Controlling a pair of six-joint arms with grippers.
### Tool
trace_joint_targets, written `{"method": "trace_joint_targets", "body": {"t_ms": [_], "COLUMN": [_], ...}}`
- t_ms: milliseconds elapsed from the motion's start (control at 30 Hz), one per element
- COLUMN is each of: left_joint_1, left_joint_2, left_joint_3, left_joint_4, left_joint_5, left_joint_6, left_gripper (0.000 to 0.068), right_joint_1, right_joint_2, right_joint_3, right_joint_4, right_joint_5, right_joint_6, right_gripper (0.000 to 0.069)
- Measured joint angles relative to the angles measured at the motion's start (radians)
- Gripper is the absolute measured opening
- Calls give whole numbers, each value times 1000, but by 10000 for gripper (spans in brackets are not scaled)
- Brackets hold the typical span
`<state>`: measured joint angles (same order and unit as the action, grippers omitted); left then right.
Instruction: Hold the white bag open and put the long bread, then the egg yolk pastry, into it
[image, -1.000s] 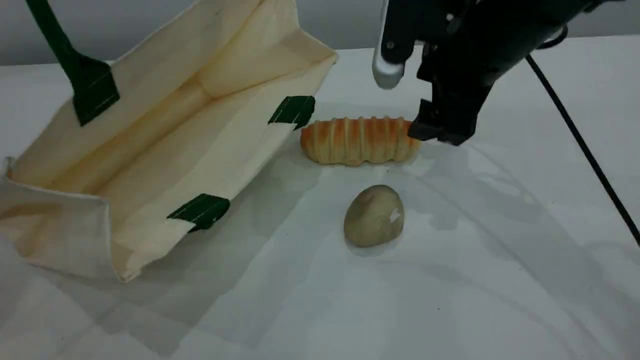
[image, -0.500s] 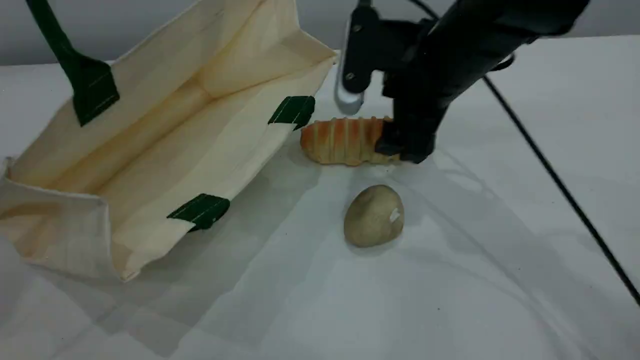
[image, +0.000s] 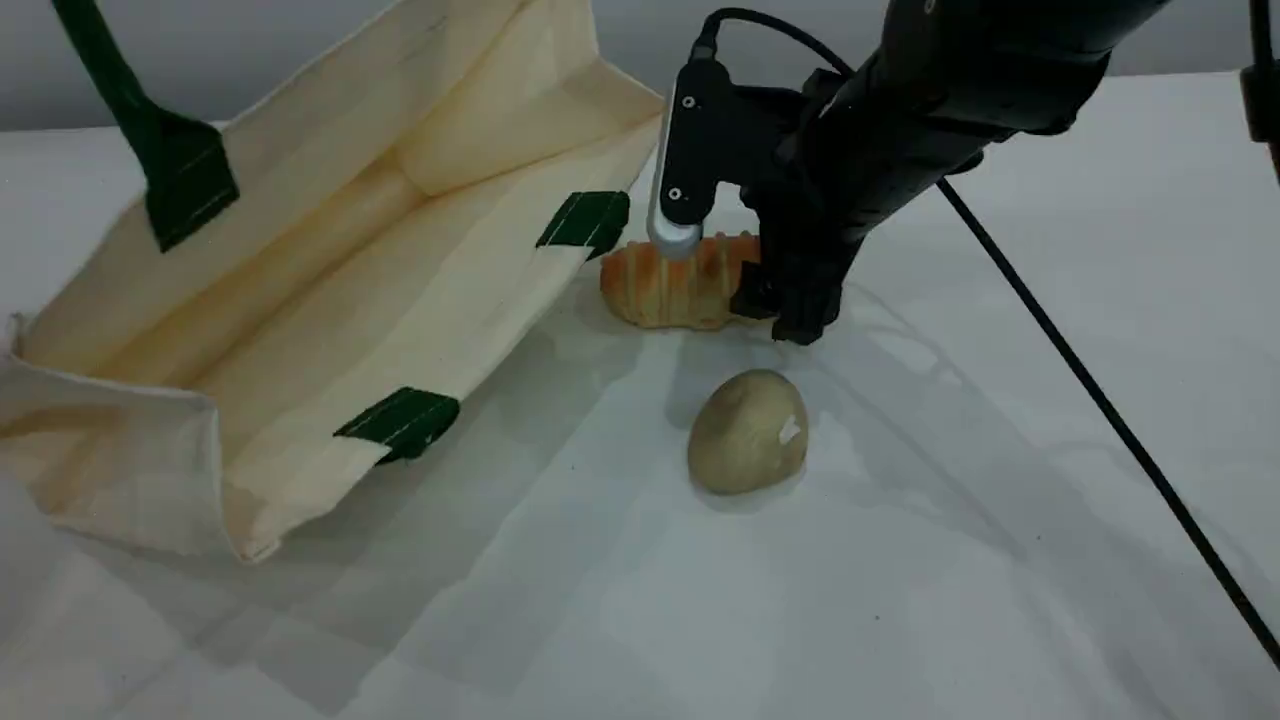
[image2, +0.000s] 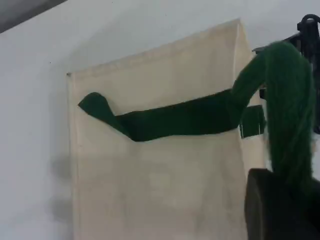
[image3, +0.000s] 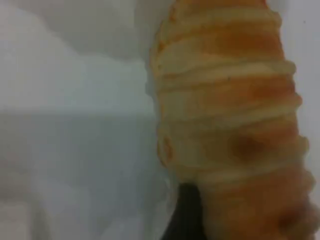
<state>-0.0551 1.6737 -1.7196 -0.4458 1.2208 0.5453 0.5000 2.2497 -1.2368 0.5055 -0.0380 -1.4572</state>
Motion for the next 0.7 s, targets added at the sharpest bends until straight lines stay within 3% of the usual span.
{"method": "trace_joint_targets", "body": {"t_ms": [333,633,700], "left_joint_1": [0,0,0], "left_joint_2": [0,0,0], "left_joint_3": [0,0,0], "left_joint_4": [0,0,0], "left_joint_5": [0,0,0], "left_joint_6": [0,0,0], "left_gripper": [85,85,85], "right_joint_1": [0,0,-1], "right_joint_2": [37,37,28], "right_joint_3": [0,0,1], "right_joint_4": [10,151,206], "right_joint_5": [4,-8,-20], "right_joint_6": [19,18,18], "right_gripper": [361,118,103]}}
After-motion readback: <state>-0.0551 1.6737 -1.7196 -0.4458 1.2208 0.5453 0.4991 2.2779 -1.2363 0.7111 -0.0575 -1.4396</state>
